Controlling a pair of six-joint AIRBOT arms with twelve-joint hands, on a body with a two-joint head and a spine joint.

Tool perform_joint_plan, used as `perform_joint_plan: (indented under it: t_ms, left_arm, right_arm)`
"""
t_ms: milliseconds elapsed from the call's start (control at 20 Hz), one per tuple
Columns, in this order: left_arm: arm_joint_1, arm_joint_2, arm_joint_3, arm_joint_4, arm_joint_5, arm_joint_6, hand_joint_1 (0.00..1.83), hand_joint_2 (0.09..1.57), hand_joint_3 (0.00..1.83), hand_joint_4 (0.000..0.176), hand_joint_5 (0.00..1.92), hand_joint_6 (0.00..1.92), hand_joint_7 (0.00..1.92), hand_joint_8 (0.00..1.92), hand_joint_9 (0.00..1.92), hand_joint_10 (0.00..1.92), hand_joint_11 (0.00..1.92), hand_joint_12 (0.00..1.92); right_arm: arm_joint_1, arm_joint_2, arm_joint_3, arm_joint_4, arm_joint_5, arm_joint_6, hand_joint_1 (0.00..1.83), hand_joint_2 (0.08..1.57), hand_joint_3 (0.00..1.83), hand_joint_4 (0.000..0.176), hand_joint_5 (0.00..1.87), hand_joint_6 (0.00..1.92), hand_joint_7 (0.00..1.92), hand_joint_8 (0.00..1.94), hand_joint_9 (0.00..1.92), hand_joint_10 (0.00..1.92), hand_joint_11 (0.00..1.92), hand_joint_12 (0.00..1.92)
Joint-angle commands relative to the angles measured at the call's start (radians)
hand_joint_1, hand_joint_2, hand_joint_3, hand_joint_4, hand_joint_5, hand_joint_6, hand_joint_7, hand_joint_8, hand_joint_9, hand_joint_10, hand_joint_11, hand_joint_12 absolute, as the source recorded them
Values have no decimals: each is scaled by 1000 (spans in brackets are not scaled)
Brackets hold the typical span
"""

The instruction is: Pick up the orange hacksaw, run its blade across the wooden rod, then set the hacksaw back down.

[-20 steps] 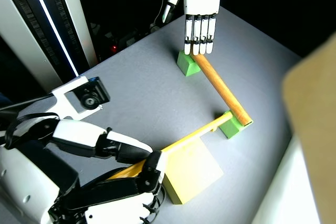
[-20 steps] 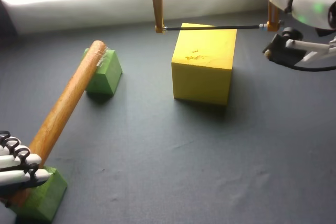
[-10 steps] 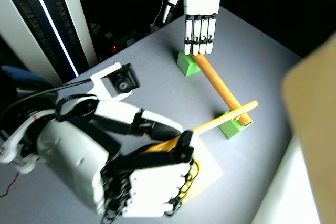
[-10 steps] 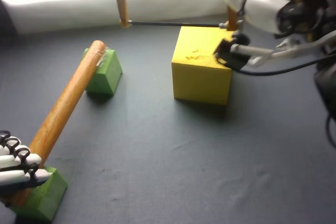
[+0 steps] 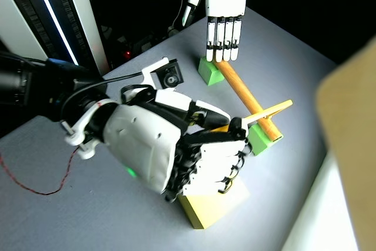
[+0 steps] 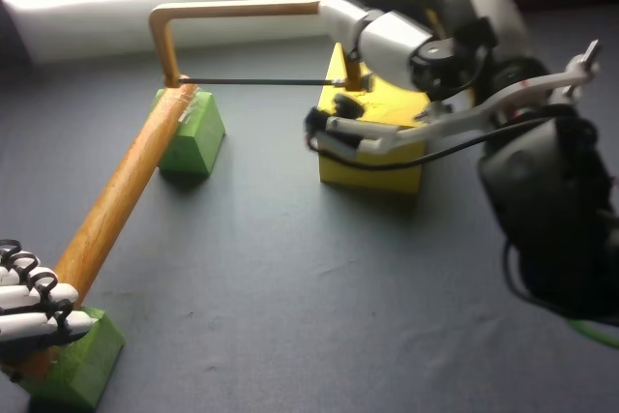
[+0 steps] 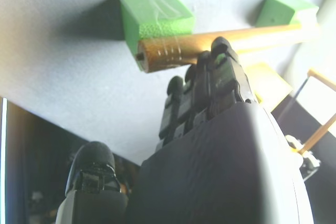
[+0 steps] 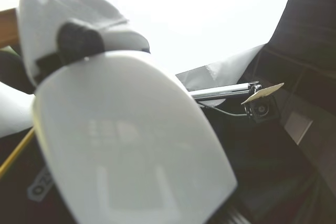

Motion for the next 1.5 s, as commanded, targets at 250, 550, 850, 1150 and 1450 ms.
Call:
perform_joint_plan:
  t_ms: [250,550,850,1150,1450]
  left_arm:
    - [-11,-4,-1,-13,-32,1,0,1211,0,0,28,3,25,4,0,0,6,47]
    - [-16,-10,-3,-13,-26,1,0,1218,2,0,47,8,34,7,9,4,18,64]
    - [-19,-11,-3,-13,-26,1,0,1218,2,0,36,0,28,0,5,1,16,78]
    - [-19,-11,-7,-13,-22,1,0,1215,0,0,37,4,28,3,2,1,1,84]
    - [-23,-14,-2,-13,-21,1,0,1215,1,0,45,0,37,0,10,0,0,133]
  right_arm:
    - [16,-94,66,-77,144,2,1260,1146,2,0,884,959,961,1216,886,1170,671,1517]
    - [-8,-151,95,-80,168,-3,1372,1137,1,0,876,908,936,1174,899,1326,680,1492]
    - [-35,-160,96,-128,122,-17,1360,1175,0,0,796,1032,860,1264,832,1401,680,1508]
    - [-49,-151,86,-143,103,-35,1239,1159,0,0,852,1014,956,1238,899,1112,684,1511]
    - [-49,-170,75,-143,73,-77,1240,1151,0,0,872,989,967,1221,915,1095,698,1499]
